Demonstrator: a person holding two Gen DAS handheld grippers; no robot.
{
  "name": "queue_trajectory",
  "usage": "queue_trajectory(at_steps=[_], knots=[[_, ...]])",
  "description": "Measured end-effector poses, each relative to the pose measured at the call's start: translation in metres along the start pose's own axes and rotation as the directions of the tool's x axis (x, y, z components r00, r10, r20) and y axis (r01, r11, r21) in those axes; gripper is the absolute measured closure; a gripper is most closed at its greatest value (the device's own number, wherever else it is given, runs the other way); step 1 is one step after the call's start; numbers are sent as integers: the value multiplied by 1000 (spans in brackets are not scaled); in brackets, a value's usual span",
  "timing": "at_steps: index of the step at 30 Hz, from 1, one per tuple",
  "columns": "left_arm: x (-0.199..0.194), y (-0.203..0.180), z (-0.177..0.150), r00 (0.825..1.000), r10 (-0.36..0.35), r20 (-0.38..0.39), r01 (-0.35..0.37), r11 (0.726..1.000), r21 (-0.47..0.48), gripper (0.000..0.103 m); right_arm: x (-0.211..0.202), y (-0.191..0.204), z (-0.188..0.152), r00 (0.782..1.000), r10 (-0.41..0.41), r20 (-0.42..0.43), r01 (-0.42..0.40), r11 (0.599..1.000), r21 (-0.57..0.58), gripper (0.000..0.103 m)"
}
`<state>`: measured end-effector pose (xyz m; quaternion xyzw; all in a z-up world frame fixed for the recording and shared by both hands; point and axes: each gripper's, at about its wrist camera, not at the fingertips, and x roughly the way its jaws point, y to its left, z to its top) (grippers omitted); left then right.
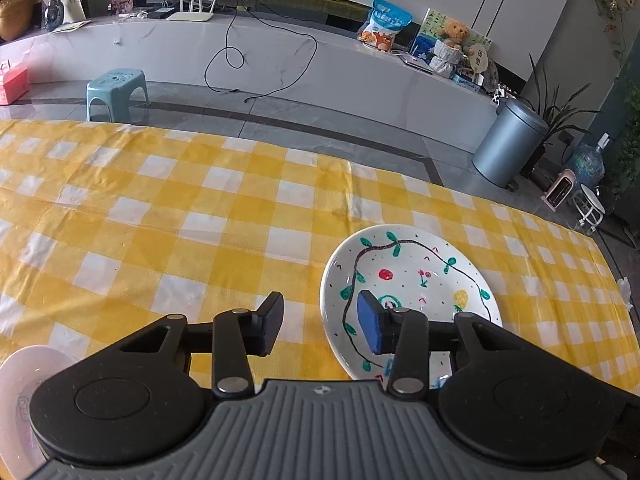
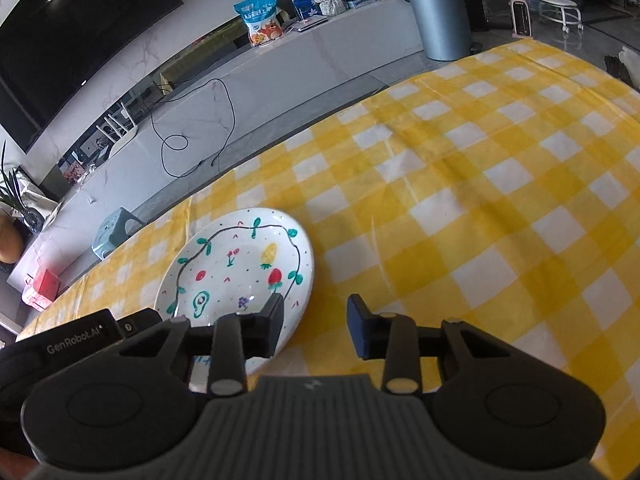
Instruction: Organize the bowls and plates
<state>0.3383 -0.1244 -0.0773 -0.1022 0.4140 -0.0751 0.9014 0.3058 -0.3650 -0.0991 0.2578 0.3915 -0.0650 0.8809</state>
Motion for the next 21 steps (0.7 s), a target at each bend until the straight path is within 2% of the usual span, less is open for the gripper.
queue_trajectory(at_steps=[5, 7, 10, 11, 21], knots=[[12, -2, 1, 1000, 10, -25, -11, 1000, -2, 61, 5, -2, 1, 999, 35, 15, -35, 999, 14, 73], [12, -4, 0, 1000, 22, -9, -22, 1000, 5, 65, 7, -2, 1, 999, 46, 18, -47, 999, 21, 77], [12, -8, 0, 1000, -1, -3, 1, 1000, 19, 83, 10, -3, 0, 998, 66, 14, -67, 997, 43, 88], [12, -10, 0, 1000, -6, -8, 7, 1000, 20, 85, 11, -3, 0, 998, 69, 10, -69, 996, 47, 93], [-9, -8, -6, 1000, 18, -7, -18, 1000, -20, 95, -4, -2, -5, 998, 57, -15, -56, 997, 62, 96]])
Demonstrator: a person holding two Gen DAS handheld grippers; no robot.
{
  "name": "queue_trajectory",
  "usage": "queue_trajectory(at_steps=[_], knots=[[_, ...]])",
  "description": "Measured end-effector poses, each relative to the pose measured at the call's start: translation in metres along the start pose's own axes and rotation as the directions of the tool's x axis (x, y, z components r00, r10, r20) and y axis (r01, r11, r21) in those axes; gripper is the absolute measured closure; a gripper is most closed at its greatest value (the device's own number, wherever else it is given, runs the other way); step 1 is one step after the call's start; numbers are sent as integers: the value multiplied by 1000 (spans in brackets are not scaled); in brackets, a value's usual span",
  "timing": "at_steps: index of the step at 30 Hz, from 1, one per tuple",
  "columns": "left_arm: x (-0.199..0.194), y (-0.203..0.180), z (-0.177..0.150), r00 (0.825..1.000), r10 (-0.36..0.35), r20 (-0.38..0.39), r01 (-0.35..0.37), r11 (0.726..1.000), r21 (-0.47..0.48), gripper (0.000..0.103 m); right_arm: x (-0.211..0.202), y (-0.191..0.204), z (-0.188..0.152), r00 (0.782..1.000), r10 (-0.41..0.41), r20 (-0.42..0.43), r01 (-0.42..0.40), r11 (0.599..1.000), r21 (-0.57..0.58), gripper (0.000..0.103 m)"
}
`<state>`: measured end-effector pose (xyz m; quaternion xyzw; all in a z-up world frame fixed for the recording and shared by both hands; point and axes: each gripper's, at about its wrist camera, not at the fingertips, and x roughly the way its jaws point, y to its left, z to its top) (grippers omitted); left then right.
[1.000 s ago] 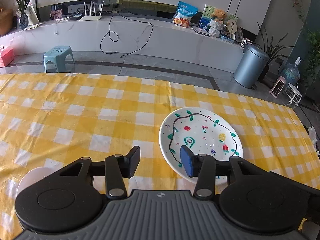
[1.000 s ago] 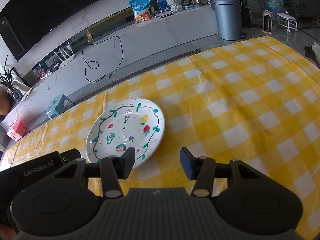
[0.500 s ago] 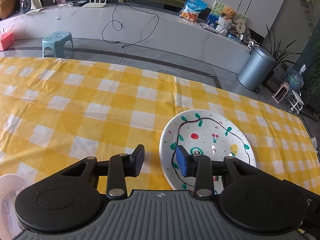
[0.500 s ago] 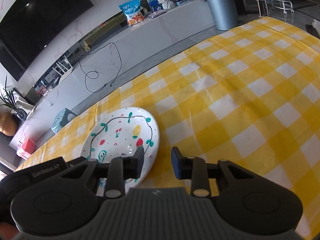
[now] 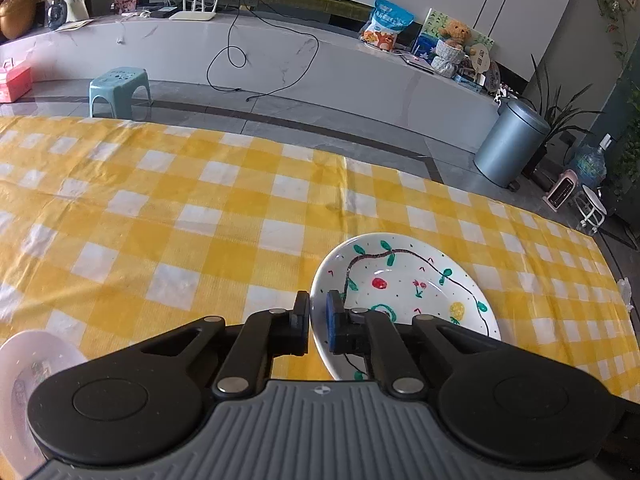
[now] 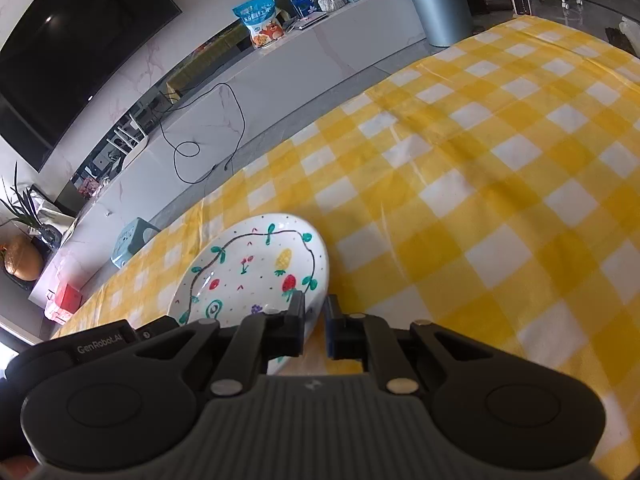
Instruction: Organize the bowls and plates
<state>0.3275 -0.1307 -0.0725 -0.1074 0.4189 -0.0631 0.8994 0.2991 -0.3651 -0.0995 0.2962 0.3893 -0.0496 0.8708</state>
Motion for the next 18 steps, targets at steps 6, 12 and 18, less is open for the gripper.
queue_trajectory(at_steps=[6, 12, 18], knots=[[-28, 14, -25, 999, -14, -48, 12, 998, -60, 96, -35, -5, -24, 1000, -3, -16, 3, 1000, 19, 97], [-53, 20, -51, 998, -3, -64, 1, 999, -36, 97, -67, -17, -63, 999, -1, -51, 5, 998, 68, 97], [-56, 24, -63, 997, -20, -73, 21, 1000, 8, 96, -78, -25, -83, 998, 1, -56, 3, 996, 87, 98]])
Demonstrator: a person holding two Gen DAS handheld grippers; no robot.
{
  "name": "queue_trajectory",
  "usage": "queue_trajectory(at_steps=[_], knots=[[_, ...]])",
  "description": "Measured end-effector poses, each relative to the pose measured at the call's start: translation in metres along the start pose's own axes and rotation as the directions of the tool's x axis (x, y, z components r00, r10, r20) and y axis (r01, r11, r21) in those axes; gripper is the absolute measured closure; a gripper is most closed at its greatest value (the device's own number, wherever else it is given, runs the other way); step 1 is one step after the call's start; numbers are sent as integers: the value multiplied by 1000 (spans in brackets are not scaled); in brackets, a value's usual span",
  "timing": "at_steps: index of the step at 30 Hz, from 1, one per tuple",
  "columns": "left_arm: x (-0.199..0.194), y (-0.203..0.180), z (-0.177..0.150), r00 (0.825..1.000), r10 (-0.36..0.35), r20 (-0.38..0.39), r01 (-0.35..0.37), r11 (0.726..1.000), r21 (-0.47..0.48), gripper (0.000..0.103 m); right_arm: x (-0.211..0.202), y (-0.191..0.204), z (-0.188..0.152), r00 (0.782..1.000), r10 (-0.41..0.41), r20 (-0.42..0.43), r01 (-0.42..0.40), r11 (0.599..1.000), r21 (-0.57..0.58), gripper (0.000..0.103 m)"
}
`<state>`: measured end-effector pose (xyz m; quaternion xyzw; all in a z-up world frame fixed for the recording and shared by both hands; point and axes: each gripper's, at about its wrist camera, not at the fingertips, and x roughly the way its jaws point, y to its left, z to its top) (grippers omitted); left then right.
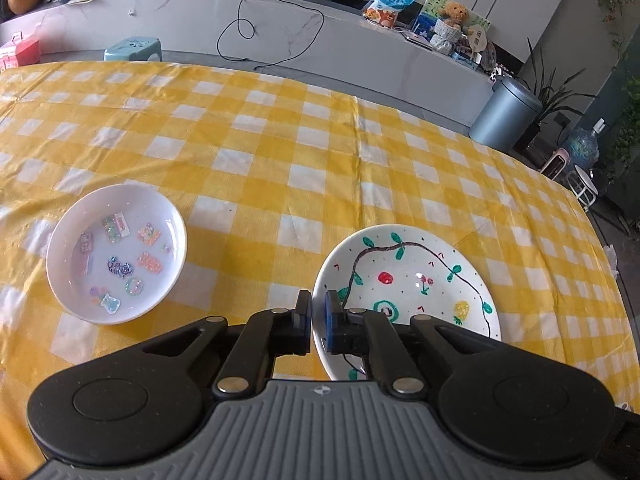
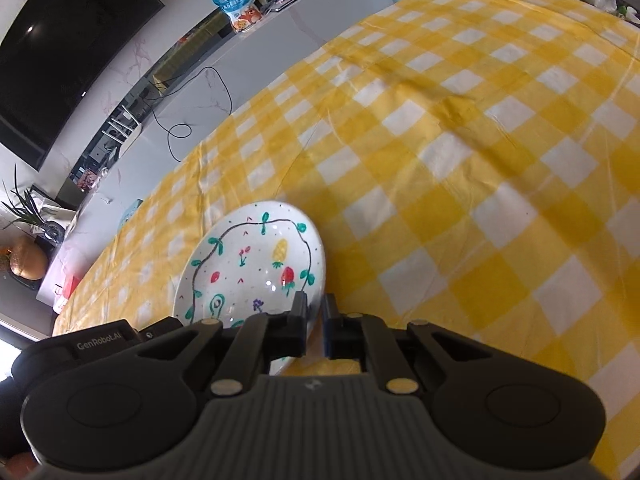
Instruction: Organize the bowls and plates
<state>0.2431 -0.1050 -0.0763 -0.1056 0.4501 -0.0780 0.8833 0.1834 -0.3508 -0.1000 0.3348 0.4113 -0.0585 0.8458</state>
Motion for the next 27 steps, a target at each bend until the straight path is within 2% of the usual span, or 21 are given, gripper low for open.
queue_trajectory(at_steps=[3, 5, 7, 9, 12, 16, 20, 22, 24, 27], knots=[[3, 1, 0, 999, -35, -23, 36, 999, 19, 85, -1, -2, 1, 1000, 19, -14, -19, 1000, 3, 93], [5, 5, -2, 997, -61, -37, 61, 998, 12, 82, 0, -4, 3, 999, 26, -22, -26, 1000, 6, 93], [6, 8, -1, 997, -68, -31, 68, 998, -6, 82, 1, -6, 7, 999, 28, -23, -27, 1000, 10, 91], [7, 12, 1, 996, -82, -22, 82, 996, -27, 81, 2, -10, 12, 999, 43, -18, -43, 999, 22, 83], [11, 17, 4, 994, -105, -22, 103, 993, -60, 82, 6, -13, 20, 998, 61, -9, -61, 998, 36, 82], [14, 17, 3, 992, -127, -10, 126, 990, -69, 82, 15, -15, 25, 996, 87, -16, -86, 995, 52, 83], [16, 14, 4, 993, -114, 1, 114, 992, -50, 85, 19, -14, 26, 994, 110, -5, -109, 993, 49, 83], [16, 13, 3, 994, -109, 7, 109, 993, -46, 86, 19, -14, 25, 995, 104, 5, -105, 994, 40, 88], [16, 13, 3, 994, -106, 13, 107, 993, -40, 87, 19, -13, 24, 996, 84, 10, -84, 996, 25, 96], [15, 13, 2, 994, -105, 16, 105, 993, -44, 88, 18, -11, 23, 997, 70, 9, -70, 997, 16, 97]])
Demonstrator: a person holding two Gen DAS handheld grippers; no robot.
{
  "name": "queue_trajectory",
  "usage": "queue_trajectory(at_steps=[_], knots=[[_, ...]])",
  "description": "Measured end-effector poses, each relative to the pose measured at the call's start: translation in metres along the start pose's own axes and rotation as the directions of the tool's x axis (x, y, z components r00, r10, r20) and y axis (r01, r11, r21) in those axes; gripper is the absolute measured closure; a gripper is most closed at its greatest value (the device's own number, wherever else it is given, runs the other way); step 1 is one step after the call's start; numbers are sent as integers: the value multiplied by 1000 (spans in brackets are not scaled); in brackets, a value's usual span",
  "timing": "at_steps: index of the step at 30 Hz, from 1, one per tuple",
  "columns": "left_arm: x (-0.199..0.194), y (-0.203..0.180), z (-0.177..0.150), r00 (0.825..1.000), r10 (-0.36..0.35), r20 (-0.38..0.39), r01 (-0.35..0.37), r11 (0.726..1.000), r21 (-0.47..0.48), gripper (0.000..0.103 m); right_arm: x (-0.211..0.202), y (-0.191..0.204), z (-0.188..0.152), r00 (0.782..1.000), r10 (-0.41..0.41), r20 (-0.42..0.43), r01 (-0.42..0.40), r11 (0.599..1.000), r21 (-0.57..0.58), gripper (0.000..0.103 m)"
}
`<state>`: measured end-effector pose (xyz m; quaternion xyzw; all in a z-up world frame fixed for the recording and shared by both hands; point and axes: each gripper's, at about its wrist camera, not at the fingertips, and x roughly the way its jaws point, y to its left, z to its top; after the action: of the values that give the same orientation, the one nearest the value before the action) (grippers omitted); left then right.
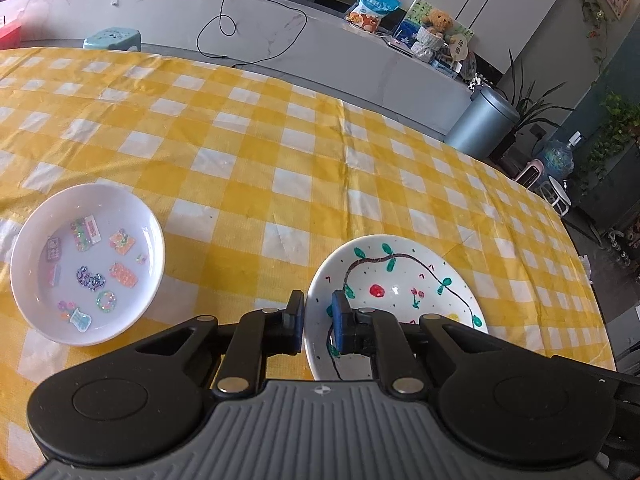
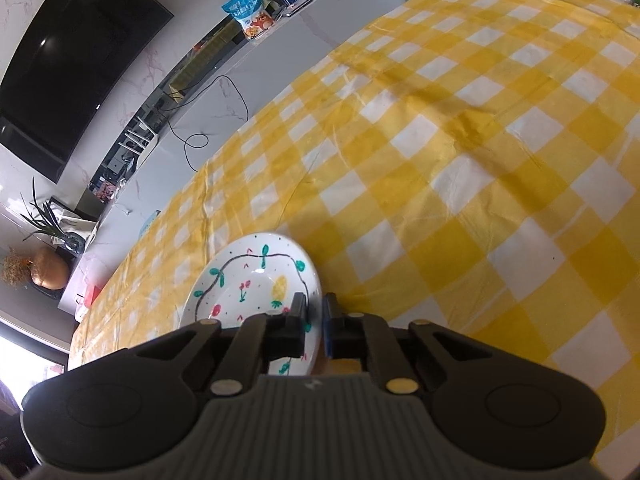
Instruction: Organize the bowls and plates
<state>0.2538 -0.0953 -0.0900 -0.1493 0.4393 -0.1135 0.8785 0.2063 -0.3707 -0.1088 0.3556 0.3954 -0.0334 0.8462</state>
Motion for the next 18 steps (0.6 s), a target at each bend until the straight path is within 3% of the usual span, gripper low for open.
queue_trajectory(at_steps=[18], knots=[[-46, 5, -26, 999, 28, -17, -29, 999, -25, 89, -39, 7, -24, 1000, 1, -12, -1, 1000, -31, 98]])
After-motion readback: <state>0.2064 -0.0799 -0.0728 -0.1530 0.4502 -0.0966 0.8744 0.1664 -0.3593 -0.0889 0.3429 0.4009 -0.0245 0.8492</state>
